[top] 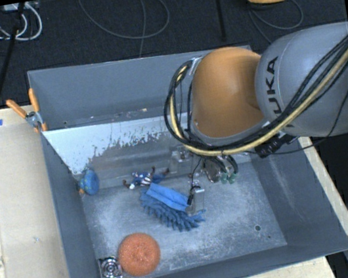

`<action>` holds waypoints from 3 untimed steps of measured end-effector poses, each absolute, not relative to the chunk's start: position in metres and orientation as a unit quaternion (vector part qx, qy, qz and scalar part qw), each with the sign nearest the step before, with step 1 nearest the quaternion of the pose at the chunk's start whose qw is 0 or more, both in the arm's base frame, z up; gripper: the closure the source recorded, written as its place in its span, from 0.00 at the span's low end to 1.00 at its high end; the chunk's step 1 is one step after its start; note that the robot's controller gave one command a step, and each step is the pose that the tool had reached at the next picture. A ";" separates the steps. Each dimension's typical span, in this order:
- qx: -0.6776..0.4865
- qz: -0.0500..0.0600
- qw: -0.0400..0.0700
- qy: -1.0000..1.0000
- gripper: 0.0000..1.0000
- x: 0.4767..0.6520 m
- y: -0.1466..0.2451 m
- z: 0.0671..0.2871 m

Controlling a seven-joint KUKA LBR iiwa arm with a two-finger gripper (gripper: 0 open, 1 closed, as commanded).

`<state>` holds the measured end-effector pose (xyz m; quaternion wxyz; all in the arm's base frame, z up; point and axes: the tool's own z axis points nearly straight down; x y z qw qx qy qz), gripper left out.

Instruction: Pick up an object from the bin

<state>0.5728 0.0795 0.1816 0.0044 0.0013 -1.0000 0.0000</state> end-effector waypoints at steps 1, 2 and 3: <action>0.000 0.000 0.001 -1.000 0.00 0.574 0.079 0.186; -0.056 0.000 -0.001 -0.998 0.00 0.575 0.073 0.140; -0.082 0.000 0.002 -0.997 0.00 0.573 0.071 0.094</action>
Offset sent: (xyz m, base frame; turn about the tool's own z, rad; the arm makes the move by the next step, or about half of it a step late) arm 0.0009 -0.0157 -0.1116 0.2721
